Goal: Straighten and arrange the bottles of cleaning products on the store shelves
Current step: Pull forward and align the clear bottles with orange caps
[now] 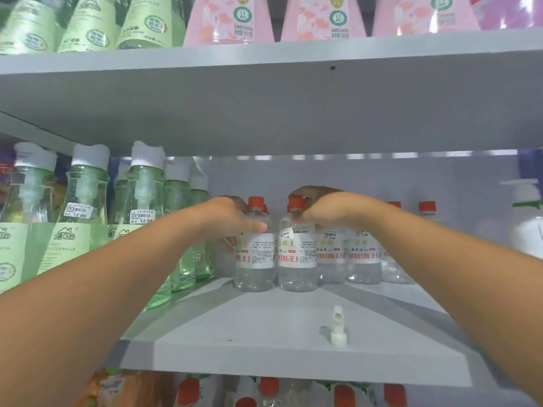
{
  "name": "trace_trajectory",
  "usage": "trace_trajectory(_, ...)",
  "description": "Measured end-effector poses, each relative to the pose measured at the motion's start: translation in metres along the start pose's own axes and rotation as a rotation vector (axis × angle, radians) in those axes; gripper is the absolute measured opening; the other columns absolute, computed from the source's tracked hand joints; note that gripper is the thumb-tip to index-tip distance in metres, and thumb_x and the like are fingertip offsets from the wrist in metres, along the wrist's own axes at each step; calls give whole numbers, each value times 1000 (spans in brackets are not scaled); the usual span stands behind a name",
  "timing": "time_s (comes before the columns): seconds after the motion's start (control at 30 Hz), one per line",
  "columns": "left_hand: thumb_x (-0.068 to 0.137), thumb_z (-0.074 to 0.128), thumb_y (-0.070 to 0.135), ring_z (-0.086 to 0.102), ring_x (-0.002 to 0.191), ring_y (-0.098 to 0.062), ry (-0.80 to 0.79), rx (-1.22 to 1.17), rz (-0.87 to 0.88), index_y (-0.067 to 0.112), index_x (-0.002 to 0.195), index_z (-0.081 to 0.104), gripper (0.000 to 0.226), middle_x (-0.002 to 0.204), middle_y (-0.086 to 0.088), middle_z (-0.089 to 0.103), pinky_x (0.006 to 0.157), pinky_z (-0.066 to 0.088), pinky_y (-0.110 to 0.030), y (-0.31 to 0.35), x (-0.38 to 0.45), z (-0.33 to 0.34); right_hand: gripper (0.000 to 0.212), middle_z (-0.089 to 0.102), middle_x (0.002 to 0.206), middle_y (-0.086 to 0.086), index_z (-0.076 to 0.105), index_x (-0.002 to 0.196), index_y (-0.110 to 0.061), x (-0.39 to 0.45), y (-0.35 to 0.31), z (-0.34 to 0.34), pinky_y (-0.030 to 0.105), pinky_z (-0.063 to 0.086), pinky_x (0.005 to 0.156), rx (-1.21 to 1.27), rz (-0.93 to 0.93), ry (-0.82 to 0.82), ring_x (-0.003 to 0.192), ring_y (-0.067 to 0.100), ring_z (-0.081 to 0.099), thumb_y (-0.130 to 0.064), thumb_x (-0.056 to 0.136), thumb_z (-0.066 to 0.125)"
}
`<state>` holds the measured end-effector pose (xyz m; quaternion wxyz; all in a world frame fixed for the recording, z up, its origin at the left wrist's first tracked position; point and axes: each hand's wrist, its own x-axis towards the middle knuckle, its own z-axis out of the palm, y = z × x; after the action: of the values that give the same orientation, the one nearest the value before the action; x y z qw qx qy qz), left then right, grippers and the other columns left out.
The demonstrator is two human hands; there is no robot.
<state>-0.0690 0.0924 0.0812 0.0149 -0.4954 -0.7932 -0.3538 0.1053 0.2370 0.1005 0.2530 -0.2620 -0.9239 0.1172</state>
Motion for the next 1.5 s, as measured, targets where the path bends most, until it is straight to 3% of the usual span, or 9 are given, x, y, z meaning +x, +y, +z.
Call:
trace_trajectory(0.13, 80, 75, 64, 69, 84, -16, 97, 173, 39, 17, 118, 52, 65, 108, 0, 63, 59, 54, -28, 7, 7, 13, 49, 67, 122, -8, 51, 137, -39, 1, 6, 15, 38, 60, 89, 110, -23, 75, 101, 17, 68, -44, 92, 69)
trace_trajectory(0.3, 79, 67, 75, 68, 96, -18, 80, -13, 55, 20, 127, 55, 74, 111, 0, 67, 88, 60, -40, -18, 14, 21, 73, 61, 134, -8, 38, 150, -36, -5, 5, 23, 41, 56, 98, 125, 0, 108, 115, 22, 64, -56, 89, 71)
trace_trajectory(0.4, 92, 70, 37, 73, 101, -16, -97, -263, 62, 22, 140, 52, 53, 116, 1, 72, 94, 60, -40, -32, 13, 13, 68, 64, 126, -3, 46, 140, -29, -8, 4, 25, 43, 58, 95, 132, 46, 123, 104, 20, 68, -58, 85, 75)
trace_trajectory(0.47, 91, 72, 19, 72, 105, -15, -171, -249, 67, 24, 148, 46, 63, 118, 3, 73, 96, 59, -39, -36, 12, 14, 54, 67, 118, -4, 54, 125, -27, -9, 3, 25, 41, 60, 92, 164, 54, 122, 101, 19, 70, -56, 85, 76)
trace_trajectory(0.67, 83, 85, 28, 71, 91, -14, -124, -189, 65, 22, 143, 45, 73, 109, 4, 71, 65, 56, -23, -35, 6, 24, 36, 68, 118, -11, 52, 121, -32, -21, 4, 24, 21, 50, 76, 243, 54, 67, 92, 5, 66, -48, 94, 70)
trace_trajectory(0.83, 76, 91, 30, 74, 96, -21, -103, -181, 19, 23, 125, 56, 61, 106, 0, 74, 86, 63, -42, -37, 5, 31, 46, 70, 102, -10, 64, 113, -22, -23, 8, 27, 36, 57, 86, 185, 162, 8, 99, 18, 74, -58, 86, 75)
trace_trajectory(1.0, 77, 90, 25, 75, 93, -19, -104, -186, -6, 25, 121, 54, 56, 107, 3, 75, 85, 64, -42, -40, 4, 35, 30, 78, 103, -1, 63, 109, -22, -18, 15, 39, 43, 65, 83, 337, 143, -21, 93, 17, 77, -25, 87, 83)
trace_trajectory(1.13, 76, 90, 31, 76, 94, -22, -125, -238, -40, 26, 122, 54, 58, 108, 2, 76, 86, 63, -45, -38, 2, 33, 43, 77, 110, -1, 62, 123, -18, -19, 15, 37, 44, 64, 88, 356, 150, -53, 101, 18, 75, -28, 87, 83)
trace_trajectory(1.5, 84, 85, 19, 77, 91, -28, -166, -342, -83, 23, 104, 54, 38, 106, -9, 76, 83, 64, -47, -34, -3, 35, 40, 76, 113, 3, 64, 117, -17, -16, 18, 47, 49, 64, 84, 376, 206, -83, 101, 25, 76, -24, 84, 85)
